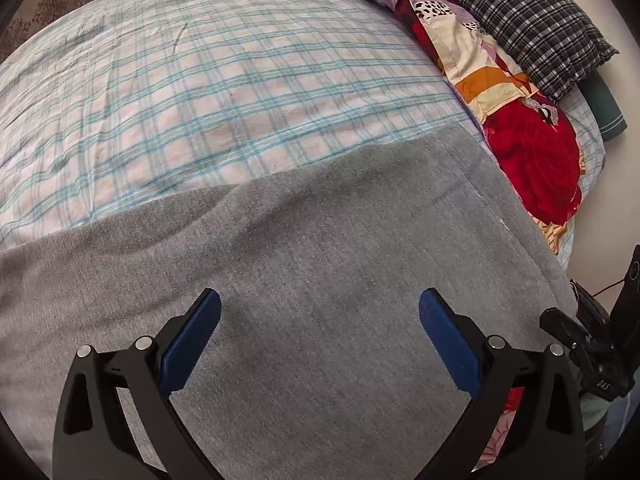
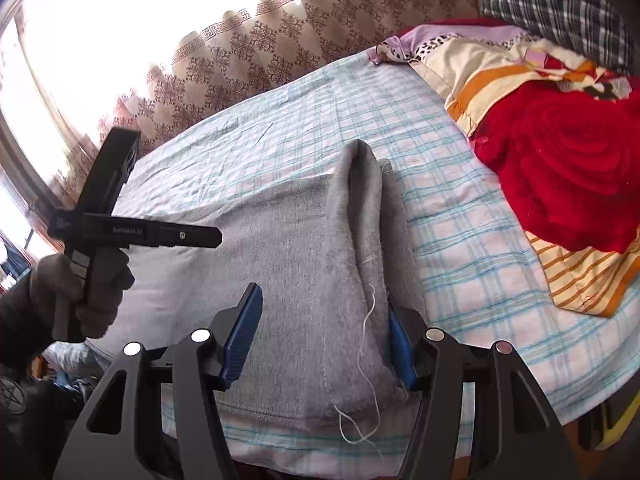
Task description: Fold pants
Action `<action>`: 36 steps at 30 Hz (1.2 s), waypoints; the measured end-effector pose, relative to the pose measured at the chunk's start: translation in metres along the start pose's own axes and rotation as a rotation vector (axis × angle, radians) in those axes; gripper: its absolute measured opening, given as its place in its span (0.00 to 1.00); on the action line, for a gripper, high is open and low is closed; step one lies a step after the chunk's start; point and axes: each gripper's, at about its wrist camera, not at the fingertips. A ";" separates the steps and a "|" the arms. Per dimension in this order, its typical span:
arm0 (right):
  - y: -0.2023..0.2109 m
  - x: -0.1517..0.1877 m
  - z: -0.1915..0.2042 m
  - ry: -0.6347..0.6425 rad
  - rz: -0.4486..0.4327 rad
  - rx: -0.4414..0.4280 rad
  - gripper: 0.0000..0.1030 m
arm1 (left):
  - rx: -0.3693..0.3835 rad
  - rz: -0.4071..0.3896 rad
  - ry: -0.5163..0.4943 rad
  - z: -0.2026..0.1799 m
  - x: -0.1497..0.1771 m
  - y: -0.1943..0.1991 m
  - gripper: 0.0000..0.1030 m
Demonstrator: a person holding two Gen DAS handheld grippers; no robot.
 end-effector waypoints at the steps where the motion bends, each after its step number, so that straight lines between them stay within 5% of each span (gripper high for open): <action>1: -0.004 -0.002 -0.006 -0.020 0.007 -0.002 0.57 | 0.003 0.002 0.007 0.003 0.000 -0.001 0.98; 4: -0.014 -0.009 -0.018 -0.062 0.015 0.056 0.51 | 0.005 0.001 0.002 0.004 -0.002 -0.003 0.98; 5: -0.016 -0.013 -0.022 -0.082 0.019 0.078 0.35 | 0.006 -0.001 -0.003 0.003 -0.002 -0.003 0.98; 7: -0.018 -0.015 -0.030 -0.112 0.015 0.084 0.20 | 0.006 -0.002 -0.013 0.000 -0.004 -0.003 0.98; 11: -0.012 -0.018 -0.025 -0.095 -0.023 0.105 0.11 | 0.010 0.008 -0.026 -0.005 -0.007 -0.008 0.98; 15: 0.015 -0.026 -0.006 -0.034 -0.129 0.137 0.10 | 0.000 0.010 -0.031 -0.006 -0.010 -0.011 0.98; 21: -0.026 -0.017 -0.038 -0.100 0.047 0.161 0.12 | -0.004 0.020 -0.036 -0.009 -0.013 -0.018 0.98; 25: -0.010 -0.010 -0.052 -0.168 -0.015 0.157 0.52 | -0.034 0.029 -0.054 -0.013 -0.013 -0.025 0.98; 34: -0.012 0.007 -0.061 -0.180 0.032 0.042 0.55 | -0.051 0.021 -0.063 -0.019 -0.017 -0.027 0.98; 36: -0.018 0.005 -0.053 -0.158 0.046 0.005 0.48 | -0.046 0.020 -0.070 -0.022 -0.017 -0.025 0.98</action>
Point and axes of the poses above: each gripper's, at about its wrist camera, not at the fingertips, and y roughly against the way its jaws point, z to its left, x to its underside, and after that the axes turned 14 degrees about z, right-handed
